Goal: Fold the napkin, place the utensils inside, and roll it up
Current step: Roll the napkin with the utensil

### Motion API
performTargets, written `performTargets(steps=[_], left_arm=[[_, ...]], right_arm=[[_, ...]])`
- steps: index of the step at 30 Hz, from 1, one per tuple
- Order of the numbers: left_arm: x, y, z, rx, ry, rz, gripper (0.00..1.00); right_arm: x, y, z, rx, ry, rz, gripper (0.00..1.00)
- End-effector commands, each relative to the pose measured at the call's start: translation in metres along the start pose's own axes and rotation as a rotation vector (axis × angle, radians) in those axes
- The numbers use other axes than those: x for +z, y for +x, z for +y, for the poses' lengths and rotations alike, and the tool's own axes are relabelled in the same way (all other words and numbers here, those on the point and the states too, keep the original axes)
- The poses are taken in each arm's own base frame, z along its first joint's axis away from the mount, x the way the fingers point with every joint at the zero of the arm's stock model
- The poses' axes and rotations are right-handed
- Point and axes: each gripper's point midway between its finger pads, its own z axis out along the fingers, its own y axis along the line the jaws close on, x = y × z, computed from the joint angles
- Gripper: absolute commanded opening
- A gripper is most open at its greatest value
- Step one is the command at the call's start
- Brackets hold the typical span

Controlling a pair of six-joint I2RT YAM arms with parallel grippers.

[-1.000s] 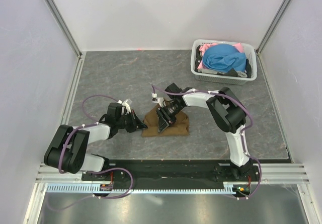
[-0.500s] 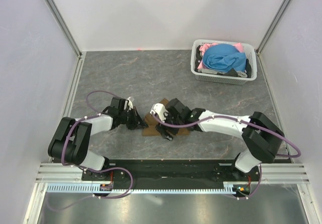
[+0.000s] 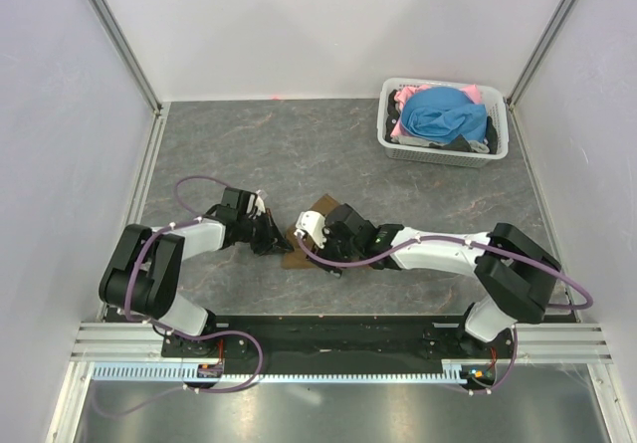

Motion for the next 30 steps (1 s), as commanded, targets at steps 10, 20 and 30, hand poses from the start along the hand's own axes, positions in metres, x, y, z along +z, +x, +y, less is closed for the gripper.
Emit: performTargets(steps=[10, 20, 30], left_arm=[[0.003, 0.007, 0.014, 0.037, -0.056, 0.053, 0.02], [-0.012, -0.022, -0.009, 0.128, -0.024, -0.069, 0.43], [-0.051, -0.041, -0.004, 0.197, -0.146, -0.276, 0.66]], right_arm=[[0.022, 0.017, 0.006, 0.024, -0.049, 0.079, 0.70], [0.026, 0.037, 0.031, 0.154, -0.289, 0.156, 0.30], [0.026, 0.053, 0.039, 0.380, -0.494, 0.207, 0.25]])
